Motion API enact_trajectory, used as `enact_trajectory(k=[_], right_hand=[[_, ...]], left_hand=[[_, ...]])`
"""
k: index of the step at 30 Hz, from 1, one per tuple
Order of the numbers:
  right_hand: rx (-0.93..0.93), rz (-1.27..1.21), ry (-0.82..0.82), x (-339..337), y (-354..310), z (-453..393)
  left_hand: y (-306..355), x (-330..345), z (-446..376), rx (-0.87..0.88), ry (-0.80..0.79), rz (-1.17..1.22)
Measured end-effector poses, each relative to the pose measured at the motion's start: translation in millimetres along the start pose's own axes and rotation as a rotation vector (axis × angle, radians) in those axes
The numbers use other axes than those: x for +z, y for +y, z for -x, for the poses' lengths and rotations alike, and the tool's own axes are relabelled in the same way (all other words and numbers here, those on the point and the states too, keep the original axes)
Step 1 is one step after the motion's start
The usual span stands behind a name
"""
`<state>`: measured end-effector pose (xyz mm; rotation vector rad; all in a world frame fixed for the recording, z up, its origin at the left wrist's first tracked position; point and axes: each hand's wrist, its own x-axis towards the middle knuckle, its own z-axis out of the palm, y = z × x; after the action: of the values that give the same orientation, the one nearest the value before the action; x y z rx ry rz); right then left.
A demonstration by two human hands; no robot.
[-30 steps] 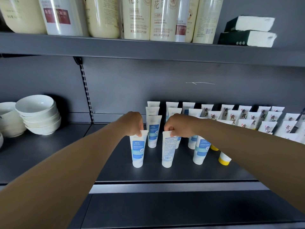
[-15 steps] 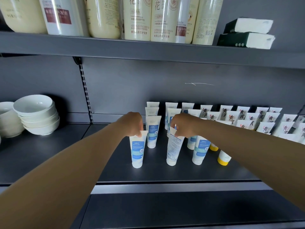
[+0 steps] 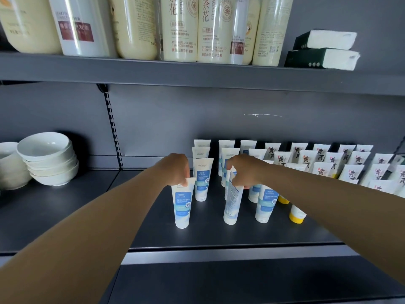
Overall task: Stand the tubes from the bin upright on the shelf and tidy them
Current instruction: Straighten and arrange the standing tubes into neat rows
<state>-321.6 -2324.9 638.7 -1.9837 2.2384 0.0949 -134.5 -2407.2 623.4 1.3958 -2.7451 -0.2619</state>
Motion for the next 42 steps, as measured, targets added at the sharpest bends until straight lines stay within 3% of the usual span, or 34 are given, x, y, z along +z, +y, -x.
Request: enact_trajectory(k=[19,42], right_hand=[[-0.347,0.218,-0.024,-16,22,-3],[-0.181,0.217,0.007,-16,31,1]], left_hand=[[1,-1,0,-0.009,-0.001,0.015],[-1,0,0,-0.024,-0.004,0.064]])
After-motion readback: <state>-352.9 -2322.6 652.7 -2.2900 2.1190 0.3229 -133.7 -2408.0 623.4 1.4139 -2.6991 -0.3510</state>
